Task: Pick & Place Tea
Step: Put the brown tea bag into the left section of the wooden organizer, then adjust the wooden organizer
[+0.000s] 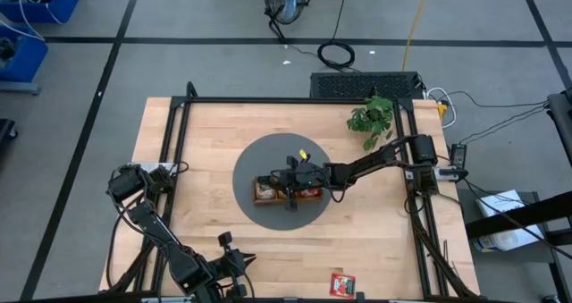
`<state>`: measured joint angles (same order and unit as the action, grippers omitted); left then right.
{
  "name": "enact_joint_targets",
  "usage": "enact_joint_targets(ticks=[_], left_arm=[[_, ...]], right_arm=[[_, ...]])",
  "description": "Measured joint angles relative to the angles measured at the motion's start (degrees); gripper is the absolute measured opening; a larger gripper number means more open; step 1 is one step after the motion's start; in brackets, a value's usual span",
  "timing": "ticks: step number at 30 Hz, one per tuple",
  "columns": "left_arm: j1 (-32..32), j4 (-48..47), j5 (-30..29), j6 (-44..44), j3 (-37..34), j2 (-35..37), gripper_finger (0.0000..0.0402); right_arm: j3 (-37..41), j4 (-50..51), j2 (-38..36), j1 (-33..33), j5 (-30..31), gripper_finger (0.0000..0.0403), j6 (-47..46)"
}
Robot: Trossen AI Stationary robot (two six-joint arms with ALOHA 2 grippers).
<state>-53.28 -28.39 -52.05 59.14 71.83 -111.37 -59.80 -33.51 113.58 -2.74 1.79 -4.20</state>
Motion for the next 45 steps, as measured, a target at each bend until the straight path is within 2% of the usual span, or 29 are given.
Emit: enact_joint_targets(ticks=[9, 21, 25, 27, 32, 35, 39, 42, 45], left_arm=[[0.10, -0.01, 0.00, 0.00, 0.00, 0.00, 0.0031], [0.13, 0.00, 0.00, 0.04, 0.00, 0.00, 0.0031], [0.26, 0.20, -0.02, 0.04, 0.00, 0.00, 0.0031], [0.43, 0.51, -0.18, 0.03, 0.00, 0.00, 0.0031], [2.33, 1.82, -0.74, 1.14, -0.64, -0.45, 0.0031], [4.72, 3.39, 1.67, 0.59, -1.48, -1.94, 0.0031], [8.45, 9.88, 7.32, -7.13, -1.46, -4.59, 0.0031], [11.21, 13.71, 8.76, -13.25, -1.46, -5.86, 0.0031], [13.93, 12.66, 9.20, -13.04, -1.45, -5.82, 0.0031]], right_arm=[[0.04, 0.17, 0.00, -0.78, -2.05, 0.0010, 4.14], [0.10, -3.40, -0.54, -0.92, -1.95, 0.0143, 4.47], [0.14, -2.33, -2.76, -0.92, -1.91, 0.0169, 4.47], [0.11, 1.47, -4.85, -0.94, -1.91, 0.0173, 4.61], [1.02, 14.57, -12.73, -2.70, -0.17, 0.0150, 4.61], [4.98, 15.79, -19.11, -6.07, 2.67, 0.0099, 7.91], [13.28, 14.67, -28.50, -11.78, 4.20, 0.0015, 9.72], [20.89, 11.76, -34.62, -16.13, 4.26, 0.0014, 7.17], [28.79, 5.24, -39.14, -20.29, 5.19, 0.0014, 2.99]])
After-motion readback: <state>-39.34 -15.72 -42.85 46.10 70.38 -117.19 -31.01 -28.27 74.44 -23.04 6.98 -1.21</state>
